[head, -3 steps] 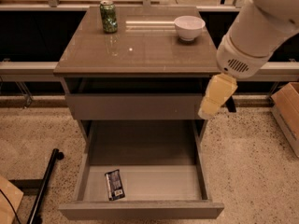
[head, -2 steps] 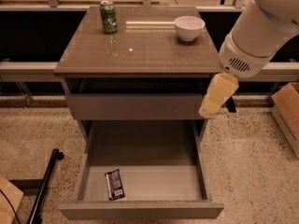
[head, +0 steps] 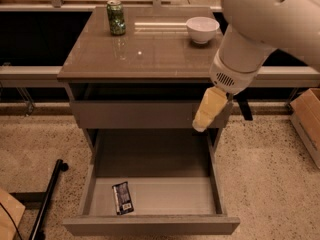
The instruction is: Pick rxbar blueberry from middle drawer and place on counter
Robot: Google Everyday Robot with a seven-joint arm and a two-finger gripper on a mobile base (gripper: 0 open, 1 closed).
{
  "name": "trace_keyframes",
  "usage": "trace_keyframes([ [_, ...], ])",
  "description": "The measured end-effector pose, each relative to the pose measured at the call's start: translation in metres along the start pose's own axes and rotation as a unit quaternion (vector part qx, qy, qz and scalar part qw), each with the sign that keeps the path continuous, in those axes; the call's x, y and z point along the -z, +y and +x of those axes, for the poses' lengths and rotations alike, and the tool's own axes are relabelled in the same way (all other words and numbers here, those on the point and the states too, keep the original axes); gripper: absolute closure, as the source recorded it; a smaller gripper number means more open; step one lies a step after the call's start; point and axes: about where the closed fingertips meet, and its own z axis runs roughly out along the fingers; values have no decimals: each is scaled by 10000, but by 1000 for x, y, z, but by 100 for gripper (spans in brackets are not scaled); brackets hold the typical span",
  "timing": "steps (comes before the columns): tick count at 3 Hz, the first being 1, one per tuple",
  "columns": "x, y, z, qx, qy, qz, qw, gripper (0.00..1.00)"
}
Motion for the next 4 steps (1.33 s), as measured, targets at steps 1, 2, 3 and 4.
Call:
trace_keyframes([
  [1, -51, 9, -20, -371, 187, -235, 9989, 0],
  [2, -112, 18, -36, -810, 462, -272, 9953, 0],
  [3, -113, 19, -36, -1099, 482, -265, 9924, 0],
  [4, -133, 32, -43, -1116, 543, -554, 9907, 0],
])
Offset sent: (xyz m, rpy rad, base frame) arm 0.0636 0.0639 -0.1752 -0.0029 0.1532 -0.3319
